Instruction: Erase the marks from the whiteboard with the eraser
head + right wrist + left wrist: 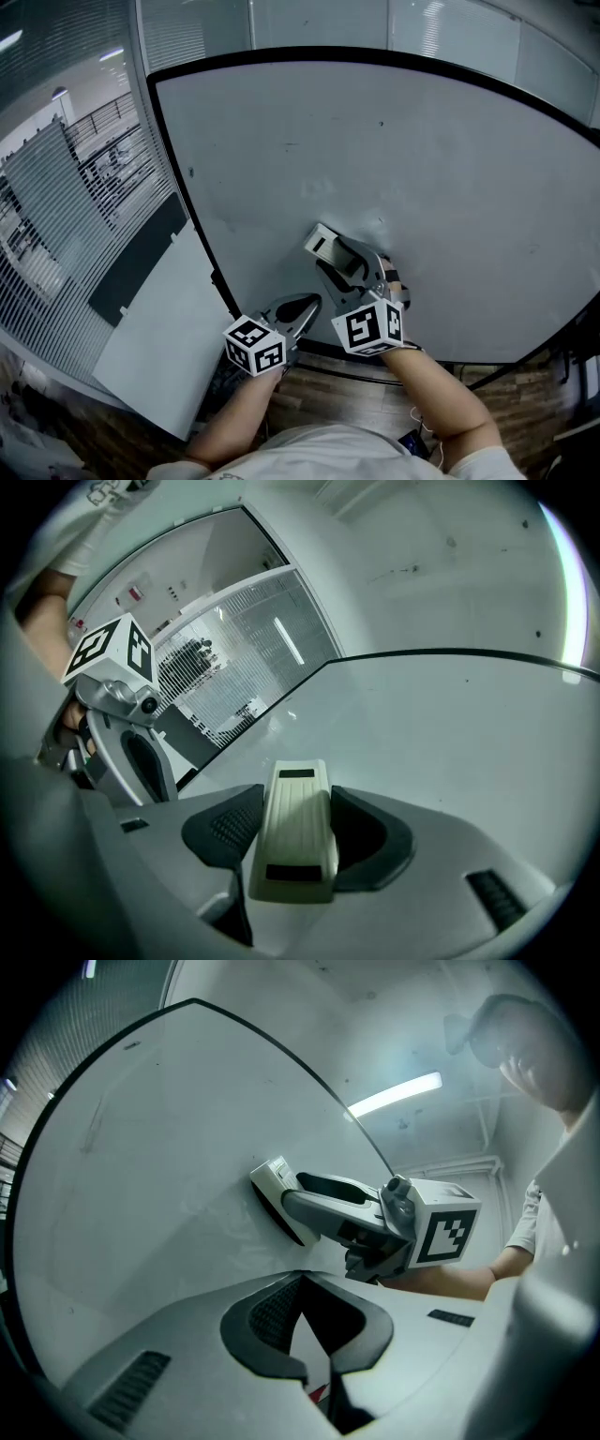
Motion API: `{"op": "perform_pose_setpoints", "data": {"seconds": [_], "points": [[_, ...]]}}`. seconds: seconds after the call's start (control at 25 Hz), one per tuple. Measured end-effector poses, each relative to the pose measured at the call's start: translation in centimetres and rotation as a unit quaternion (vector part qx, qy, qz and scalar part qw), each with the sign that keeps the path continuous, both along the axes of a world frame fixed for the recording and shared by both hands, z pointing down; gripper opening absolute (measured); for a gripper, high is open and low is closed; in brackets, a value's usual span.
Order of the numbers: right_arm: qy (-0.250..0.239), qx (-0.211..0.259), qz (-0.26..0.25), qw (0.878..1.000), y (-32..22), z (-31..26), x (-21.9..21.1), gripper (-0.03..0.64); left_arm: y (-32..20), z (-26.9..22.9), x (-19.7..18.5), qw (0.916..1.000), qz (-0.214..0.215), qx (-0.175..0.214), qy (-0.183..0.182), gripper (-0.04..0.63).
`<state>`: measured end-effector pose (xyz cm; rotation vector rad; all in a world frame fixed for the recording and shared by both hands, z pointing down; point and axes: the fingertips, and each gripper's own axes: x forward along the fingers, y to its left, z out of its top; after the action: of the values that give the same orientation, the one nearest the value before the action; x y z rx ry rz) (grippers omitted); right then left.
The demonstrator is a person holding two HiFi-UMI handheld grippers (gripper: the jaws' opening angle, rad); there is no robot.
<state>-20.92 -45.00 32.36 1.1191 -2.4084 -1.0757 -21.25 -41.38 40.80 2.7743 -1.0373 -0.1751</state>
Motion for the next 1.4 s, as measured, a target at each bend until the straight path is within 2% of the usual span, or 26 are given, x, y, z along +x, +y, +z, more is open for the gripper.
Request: {"op": "perform_pose_setpoints", "data": {"seconds": [0.12,0.32,0.6,0.72,0.84,1.0,1.08,1.2,1.4], "points": [[-0.009,0.006,-0.003,1.0,0.3,-1.5,0.4,0.235,0.3,0.0,-0.7,1.0,-0.008,0.0,0.002,0.006],[-0.033,0.07,0.003,0.997,0.9,-9.2,2.9,0.236,-0.1,-0.5,-1.0,0.9999,-0.011,0.004,-0.006,0.006],[-0.114,0.159,0.042,0.98,2.3,-22.2,8.8,0.236,-0.3,-0.9,0.1,0.9997,0.002,0.008,-0.021,0.006],[-0.122,0.18,0.067,0.974,2.6,-26.4,11.1,0.235,-0.4,-0.9,0.3,0.9997,0.005,0.007,-0.023,0.006],[-0.116,0.196,0.073,0.971,2.8,-28.5,11.3,0.235,-0.4,-1.1,0.3,0.9997,0.006,0.007,-0.022,0.006],[-0.11,0.201,0.067,0.971,3.2,-28.2,9.9,0.235,-0.4,-1.4,0.4,0.9996,0.003,0.01,-0.027,0.006],[-0.084,0.195,0.064,0.975,3.1,-26.6,8.4,0.235,-0.4,-1.3,0.5,0.9994,0.0,0.011,-0.032,0.006],[-0.033,0.178,0.054,0.982,2.5,-22.4,5.0,0.235,-0.6,-0.5,0.2,0.9994,-0.006,0.007,-0.034,0.006],[-0.014,0.138,0.018,0.99,1.0,-15.1,-0.1,0.235,-1.0,0.1,-0.2,0.9992,-0.012,-0.002,-0.039,0.006]]}}
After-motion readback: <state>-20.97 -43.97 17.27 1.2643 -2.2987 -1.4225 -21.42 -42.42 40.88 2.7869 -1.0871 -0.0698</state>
